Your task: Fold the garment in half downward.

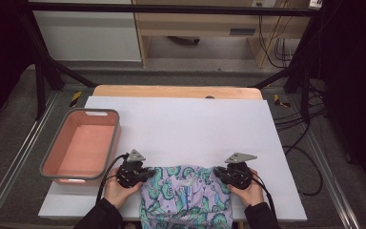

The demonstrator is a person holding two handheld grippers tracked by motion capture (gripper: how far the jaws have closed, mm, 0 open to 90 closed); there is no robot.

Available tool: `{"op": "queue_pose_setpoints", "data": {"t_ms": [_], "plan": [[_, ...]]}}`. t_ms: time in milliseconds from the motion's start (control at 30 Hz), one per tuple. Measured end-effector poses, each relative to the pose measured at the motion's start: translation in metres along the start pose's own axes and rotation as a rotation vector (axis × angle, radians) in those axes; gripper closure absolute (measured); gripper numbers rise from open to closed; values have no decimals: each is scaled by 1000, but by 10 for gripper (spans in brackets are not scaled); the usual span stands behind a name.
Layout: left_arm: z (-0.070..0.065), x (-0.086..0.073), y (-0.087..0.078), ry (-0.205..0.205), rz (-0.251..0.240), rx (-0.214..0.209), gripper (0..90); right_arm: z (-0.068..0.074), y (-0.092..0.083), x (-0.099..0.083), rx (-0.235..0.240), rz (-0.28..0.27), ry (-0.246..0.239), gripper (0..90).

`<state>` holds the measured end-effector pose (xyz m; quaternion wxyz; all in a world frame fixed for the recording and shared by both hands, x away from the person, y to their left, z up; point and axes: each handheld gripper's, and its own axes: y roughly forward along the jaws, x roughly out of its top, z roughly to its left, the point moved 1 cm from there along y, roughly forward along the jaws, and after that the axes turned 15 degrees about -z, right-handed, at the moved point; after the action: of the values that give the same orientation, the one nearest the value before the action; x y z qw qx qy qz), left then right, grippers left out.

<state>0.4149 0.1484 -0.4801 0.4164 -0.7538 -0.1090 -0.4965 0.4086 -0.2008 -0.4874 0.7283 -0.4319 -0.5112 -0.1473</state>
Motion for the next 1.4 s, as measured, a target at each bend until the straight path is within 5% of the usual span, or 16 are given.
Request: {"op": "queue_pose_setpoints", "data": {"t_ms": [133,300,400,667,1033,1400], "plan": [[-1,1,-2,5,6,-12,848,-1,-2,1,10,10,37,860],[-1,10,-13,1,-61,-27,860,-4,-9,7,6,-43,58,871],[-1,17,-19,1,-94,-38,862,-5,-17,15,-3,-101,46,874],[-2,40,-28,3,-144,-64,863,-4,-27,37,12,-150,23,877],[6,84,-38,27,-223,-33,864,-13,-34,77,-33,-246,2,877],[26,103,-16,21,-221,15,863,-31,-12,97,-83,-277,-23,876]]}}
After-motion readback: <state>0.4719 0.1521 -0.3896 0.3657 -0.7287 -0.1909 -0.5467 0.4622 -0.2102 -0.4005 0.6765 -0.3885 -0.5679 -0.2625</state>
